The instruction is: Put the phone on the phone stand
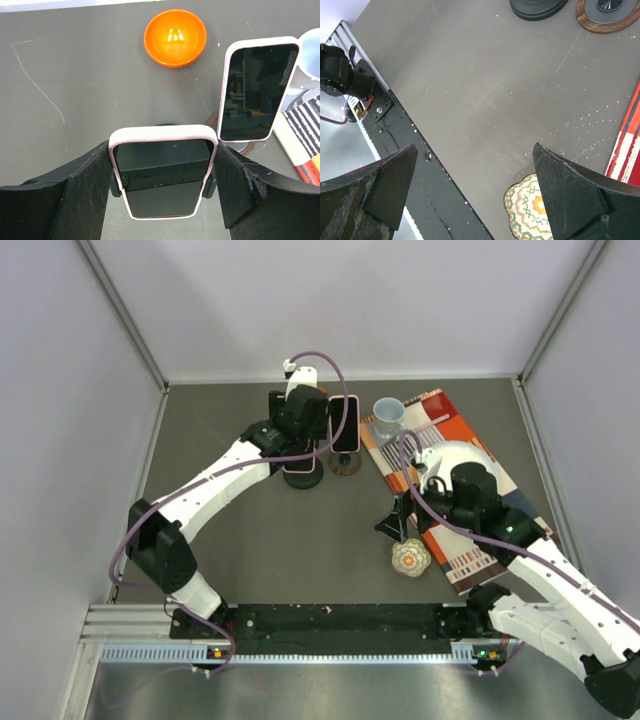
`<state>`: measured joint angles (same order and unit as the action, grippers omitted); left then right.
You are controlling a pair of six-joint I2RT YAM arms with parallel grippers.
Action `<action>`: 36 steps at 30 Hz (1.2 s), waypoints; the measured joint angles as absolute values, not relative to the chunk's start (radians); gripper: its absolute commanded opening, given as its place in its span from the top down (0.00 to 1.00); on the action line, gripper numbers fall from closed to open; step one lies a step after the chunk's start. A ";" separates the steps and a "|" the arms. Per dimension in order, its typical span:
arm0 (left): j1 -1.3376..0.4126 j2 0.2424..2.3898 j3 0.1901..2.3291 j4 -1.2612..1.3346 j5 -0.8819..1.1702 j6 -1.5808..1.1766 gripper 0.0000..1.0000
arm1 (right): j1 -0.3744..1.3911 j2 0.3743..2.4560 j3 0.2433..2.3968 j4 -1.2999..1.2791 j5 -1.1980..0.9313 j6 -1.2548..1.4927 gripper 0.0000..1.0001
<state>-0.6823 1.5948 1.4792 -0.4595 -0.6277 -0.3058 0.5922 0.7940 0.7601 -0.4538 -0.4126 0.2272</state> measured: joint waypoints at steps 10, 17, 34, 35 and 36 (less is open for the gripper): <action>-0.633 1.669 1.553 -0.440 -0.587 -0.308 1.00 | 0.592 0.771 0.760 -0.473 -0.400 0.229 0.01; -0.610 1.686 1.571 -0.437 -0.562 -0.321 0.31 | 0.592 0.765 0.760 -0.484 -0.369 0.257 0.01; -0.584 1.361 1.555 -0.471 -0.422 -0.363 0.01 | 0.592 0.674 0.955 -0.751 0.235 0.315 0.01; -0.583 1.308 1.541 -0.471 -0.403 -0.357 0.01 | 0.592 0.670 0.974 -0.772 0.273 0.313 0.01; -0.583 1.262 1.527 -0.471 -0.392 -0.351 0.01 | 0.592 0.664 0.999 -0.794 0.318 0.306 0.01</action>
